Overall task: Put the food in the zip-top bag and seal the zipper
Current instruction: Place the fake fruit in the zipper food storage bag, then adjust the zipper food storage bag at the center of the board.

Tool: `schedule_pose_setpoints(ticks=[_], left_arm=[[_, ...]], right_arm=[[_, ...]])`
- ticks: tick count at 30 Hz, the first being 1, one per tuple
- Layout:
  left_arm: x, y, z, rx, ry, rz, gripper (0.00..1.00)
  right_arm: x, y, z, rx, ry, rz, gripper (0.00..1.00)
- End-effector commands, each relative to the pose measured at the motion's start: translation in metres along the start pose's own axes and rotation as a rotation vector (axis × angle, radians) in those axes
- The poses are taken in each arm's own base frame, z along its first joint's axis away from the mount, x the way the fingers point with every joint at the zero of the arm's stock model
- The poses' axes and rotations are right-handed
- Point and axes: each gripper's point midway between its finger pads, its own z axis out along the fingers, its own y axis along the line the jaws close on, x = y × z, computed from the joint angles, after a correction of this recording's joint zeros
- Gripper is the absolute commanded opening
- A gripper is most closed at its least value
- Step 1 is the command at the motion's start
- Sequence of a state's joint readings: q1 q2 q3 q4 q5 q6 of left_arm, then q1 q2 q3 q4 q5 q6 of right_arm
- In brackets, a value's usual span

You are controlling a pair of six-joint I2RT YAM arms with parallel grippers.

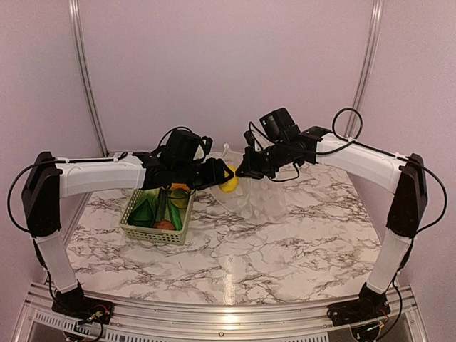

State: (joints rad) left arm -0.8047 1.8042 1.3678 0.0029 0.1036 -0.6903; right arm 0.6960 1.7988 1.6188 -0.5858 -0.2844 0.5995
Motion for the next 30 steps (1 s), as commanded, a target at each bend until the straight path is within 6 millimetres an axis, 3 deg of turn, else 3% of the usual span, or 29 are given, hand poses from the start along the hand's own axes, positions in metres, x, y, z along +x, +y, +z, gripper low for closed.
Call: schedule_pose_setpoints(ticks=[1, 7, 11, 13, 17, 21, 26, 30], left_arm=[[-0.007, -0.01, 0.006, -0.003, 0.021, 0.002, 0.69], [-0.041, -0.043, -0.02, 0.069, -0.065, 0.057, 0.91], [-0.061, -0.069, -0.046, 0.147, -0.127, 0.079, 0.93], [-0.064, -0.073, -0.056, 0.154, -0.141, 0.073, 0.91], [-0.054, -0.041, -0.061, 0.004, -0.116, -0.005, 0.8], [-0.036, -0.003, -0.058, -0.15, -0.089, -0.052, 0.78], [-0.015, 0.006, -0.038, -0.154, -0.008, -0.055, 0.77], [-0.013, 0.005, -0.023, -0.149, 0.012, -0.047, 0.74]], right_arm=[[-0.018, 0.016, -0.016, -0.055, -0.048, 0.009, 0.0], [-0.029, -0.003, -0.025, -0.032, -0.077, 0.048, 0.0], [-0.031, -0.013, -0.028, -0.023, -0.086, 0.057, 0.0], [-0.031, -0.013, -0.027, -0.024, -0.089, 0.055, 0.0], [-0.029, -0.014, -0.024, -0.037, -0.088, 0.058, 0.0], [-0.028, -0.013, -0.019, -0.051, -0.077, 0.057, 0.0], [-0.029, -0.008, -0.018, -0.063, -0.068, 0.044, 0.0], [-0.026, -0.006, -0.014, -0.057, -0.05, 0.024, 0.0]])
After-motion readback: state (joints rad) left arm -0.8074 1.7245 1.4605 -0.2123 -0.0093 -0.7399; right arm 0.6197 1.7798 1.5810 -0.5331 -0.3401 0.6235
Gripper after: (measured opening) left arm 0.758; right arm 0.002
